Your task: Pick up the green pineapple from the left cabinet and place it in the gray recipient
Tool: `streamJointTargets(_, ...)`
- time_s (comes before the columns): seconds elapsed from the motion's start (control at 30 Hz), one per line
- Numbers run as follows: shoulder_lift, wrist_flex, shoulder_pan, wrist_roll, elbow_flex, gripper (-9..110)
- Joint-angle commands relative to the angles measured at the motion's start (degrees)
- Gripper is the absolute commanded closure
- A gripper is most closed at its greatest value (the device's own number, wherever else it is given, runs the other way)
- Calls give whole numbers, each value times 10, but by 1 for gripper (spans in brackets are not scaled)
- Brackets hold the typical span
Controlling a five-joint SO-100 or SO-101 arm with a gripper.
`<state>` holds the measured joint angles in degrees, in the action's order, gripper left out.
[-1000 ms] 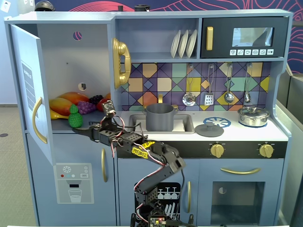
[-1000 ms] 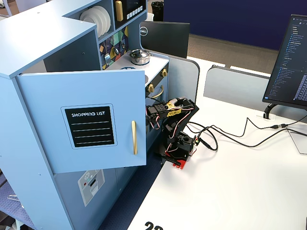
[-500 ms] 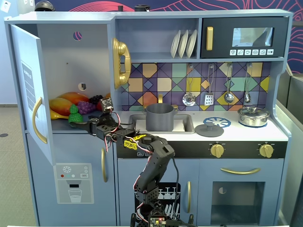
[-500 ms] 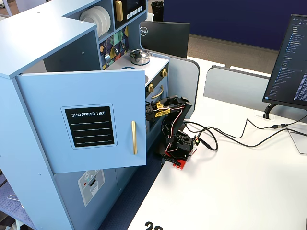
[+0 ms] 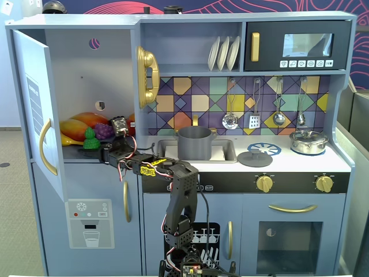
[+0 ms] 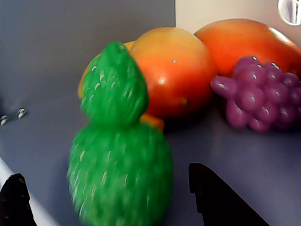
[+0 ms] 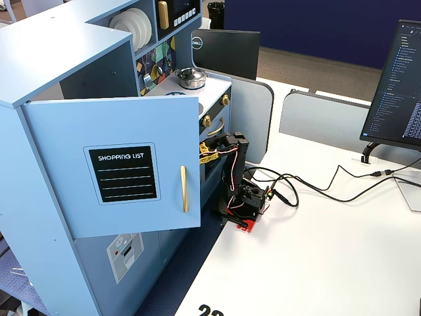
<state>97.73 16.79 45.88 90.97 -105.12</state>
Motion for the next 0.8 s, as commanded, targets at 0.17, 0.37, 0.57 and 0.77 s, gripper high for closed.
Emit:
streamJointTargets(0.17, -25, -49, 26, 54, 142, 102)
streamJointTargets(0.37, 159, -44, 74, 85, 19, 102)
streamJointTargets(0.57, 460, -84, 132, 116, -185, 102)
streamJointTargets(0.77, 656, -112, 18, 94, -279, 102)
